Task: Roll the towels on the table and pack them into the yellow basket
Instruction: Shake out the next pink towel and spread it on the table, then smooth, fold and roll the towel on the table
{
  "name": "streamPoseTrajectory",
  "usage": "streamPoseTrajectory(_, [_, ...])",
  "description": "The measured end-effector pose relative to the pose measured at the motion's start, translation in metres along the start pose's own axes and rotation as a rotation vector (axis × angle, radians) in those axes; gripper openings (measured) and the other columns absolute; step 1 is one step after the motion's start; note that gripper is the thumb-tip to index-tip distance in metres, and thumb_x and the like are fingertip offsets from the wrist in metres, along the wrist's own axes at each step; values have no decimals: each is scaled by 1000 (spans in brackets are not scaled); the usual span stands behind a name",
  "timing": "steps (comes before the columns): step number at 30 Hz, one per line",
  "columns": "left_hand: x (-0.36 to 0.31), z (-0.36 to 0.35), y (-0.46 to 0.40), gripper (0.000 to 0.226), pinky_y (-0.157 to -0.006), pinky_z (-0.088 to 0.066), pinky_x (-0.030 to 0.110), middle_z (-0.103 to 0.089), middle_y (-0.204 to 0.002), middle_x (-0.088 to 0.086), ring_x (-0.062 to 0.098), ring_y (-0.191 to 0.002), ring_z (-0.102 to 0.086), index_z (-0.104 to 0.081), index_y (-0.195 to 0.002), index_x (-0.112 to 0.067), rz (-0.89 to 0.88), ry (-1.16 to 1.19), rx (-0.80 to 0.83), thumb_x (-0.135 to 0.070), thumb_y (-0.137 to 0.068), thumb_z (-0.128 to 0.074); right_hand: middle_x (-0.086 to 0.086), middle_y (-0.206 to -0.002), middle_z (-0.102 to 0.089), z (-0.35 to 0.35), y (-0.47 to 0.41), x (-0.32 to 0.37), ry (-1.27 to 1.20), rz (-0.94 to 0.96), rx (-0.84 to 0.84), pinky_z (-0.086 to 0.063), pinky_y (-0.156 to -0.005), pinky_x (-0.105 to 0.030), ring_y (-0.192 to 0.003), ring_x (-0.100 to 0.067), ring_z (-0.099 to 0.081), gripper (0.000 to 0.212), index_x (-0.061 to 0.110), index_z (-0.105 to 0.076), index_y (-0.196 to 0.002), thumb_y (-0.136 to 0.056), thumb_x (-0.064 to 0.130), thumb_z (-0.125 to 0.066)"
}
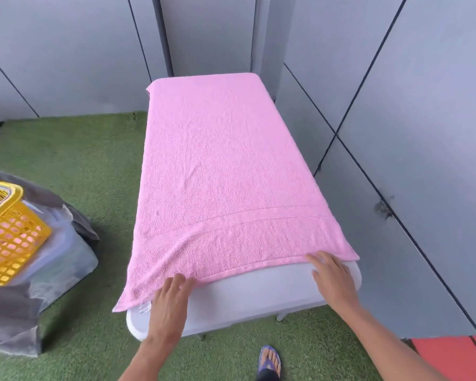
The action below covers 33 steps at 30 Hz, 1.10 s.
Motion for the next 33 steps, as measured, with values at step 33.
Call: streamPoseTrajectory(33, [64,13,3,22,-65,-48,31,-58,-89,-20,10,-87,-56,-60,-90,-35,204,220,125,-13,-92,-59,27,-94,-52,16,-30,-71,-162,111,181,-42,-83,-29,-98,-7,-49,25,32,-57,-92,-93,7,-54])
Point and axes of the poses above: each hand's wrist, its own y-axis away from the middle knuckle, its own z-axis out of the back of the hand, x = y × z, the point moved 2 cm from there along -y, towards the middle knuckle
